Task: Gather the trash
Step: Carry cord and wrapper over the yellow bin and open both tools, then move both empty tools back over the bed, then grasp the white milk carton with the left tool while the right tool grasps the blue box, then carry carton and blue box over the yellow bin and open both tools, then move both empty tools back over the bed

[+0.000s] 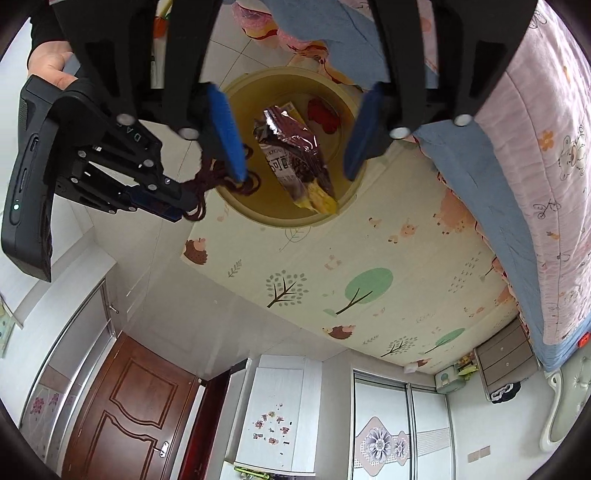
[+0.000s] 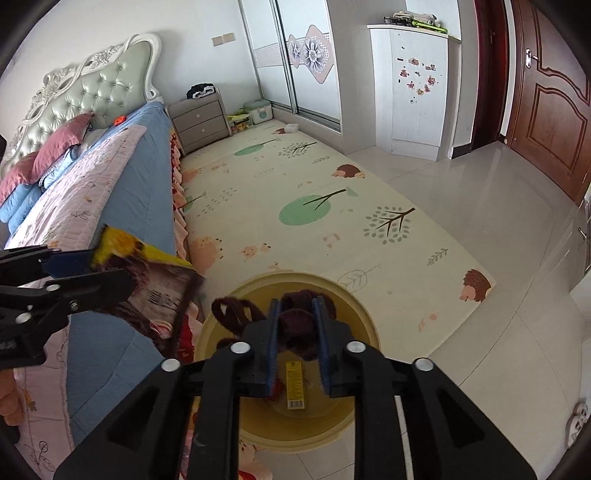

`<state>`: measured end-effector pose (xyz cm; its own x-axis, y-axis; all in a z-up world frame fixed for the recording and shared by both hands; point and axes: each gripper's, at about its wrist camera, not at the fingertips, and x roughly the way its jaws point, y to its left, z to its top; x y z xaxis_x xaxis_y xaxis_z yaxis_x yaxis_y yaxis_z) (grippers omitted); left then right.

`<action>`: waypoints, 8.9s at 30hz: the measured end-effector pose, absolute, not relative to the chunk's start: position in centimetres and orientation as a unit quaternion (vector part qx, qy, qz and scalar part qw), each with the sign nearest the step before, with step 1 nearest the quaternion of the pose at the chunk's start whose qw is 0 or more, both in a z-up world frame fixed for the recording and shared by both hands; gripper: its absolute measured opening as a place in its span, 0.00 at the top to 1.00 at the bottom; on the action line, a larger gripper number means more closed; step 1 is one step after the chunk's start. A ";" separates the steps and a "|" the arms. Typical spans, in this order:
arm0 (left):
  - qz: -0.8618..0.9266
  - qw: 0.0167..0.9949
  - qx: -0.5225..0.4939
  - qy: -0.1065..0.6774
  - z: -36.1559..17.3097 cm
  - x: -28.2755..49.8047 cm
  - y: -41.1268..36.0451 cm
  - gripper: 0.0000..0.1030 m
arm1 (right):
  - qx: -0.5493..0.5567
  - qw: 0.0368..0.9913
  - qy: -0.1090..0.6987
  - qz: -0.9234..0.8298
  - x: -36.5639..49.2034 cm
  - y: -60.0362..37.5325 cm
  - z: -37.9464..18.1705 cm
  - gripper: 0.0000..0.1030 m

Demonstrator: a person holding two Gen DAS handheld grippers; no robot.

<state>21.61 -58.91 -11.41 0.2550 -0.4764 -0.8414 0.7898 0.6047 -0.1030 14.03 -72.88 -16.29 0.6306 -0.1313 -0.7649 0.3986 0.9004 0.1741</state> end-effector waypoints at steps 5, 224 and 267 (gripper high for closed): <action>-0.410 0.772 0.188 0.449 -11.7 21.1 -59.7 0.18 | 0.184 0.882 0.406 -0.151 13.7 -73.9 -17.3 0.77; -0.406 0.761 0.164 0.480 -12.3 18.8 -57.5 0.10 | 0.237 0.896 0.369 -0.069 7.5 -73.3 -17.1 0.35; -0.178 0.894 0.053 0.408 -3.6 18.9 -17.2 0.10 | 0.101 0.914 0.344 0.191 15.2 -40.9 -5.8 0.35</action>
<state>18.92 -17.15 -3.61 0.6041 -0.2745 -0.7482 0.3616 0.9310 -0.0496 15.16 -40.87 -5.82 0.6900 0.4194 -0.5900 -0.2799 0.9062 0.3169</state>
